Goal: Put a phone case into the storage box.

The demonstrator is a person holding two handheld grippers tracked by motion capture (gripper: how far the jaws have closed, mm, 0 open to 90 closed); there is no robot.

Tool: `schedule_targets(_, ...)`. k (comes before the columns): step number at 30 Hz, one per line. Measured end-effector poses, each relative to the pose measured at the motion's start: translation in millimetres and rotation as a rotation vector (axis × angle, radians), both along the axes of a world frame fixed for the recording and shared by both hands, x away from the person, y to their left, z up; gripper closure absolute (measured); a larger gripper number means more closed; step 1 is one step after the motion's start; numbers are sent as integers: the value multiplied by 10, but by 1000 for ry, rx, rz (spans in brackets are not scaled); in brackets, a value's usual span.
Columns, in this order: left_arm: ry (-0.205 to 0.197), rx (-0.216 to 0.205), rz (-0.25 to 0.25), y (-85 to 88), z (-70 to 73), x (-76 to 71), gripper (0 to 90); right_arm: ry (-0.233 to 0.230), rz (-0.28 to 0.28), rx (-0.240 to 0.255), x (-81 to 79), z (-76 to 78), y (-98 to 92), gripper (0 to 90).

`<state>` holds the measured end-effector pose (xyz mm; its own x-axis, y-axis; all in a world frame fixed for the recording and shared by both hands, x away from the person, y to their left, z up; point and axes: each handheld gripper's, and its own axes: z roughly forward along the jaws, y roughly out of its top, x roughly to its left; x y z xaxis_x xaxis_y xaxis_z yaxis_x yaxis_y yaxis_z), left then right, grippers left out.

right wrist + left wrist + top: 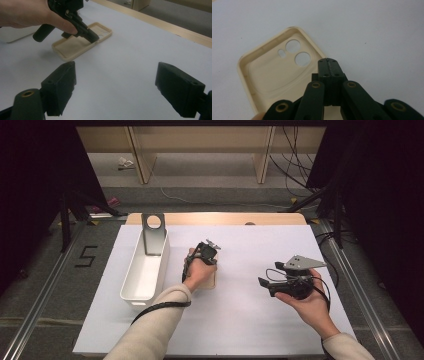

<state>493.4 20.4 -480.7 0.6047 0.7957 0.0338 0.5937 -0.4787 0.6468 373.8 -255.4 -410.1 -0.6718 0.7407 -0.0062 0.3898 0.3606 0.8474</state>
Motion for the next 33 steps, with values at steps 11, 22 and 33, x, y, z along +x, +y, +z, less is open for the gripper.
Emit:
schedule_targets(11,-65,-30,-62,130,248,-179,690,-1,0,-1,-3,2,-8,178)
schedule_targets(22,-103,-83,-194,458,631,-648,181,3,-2,-3,-5,-3,1,173)
schedule_targets(33,-161,-151,-238,701,729,-999,121,4,-3,-3,-6,-4,0,173)
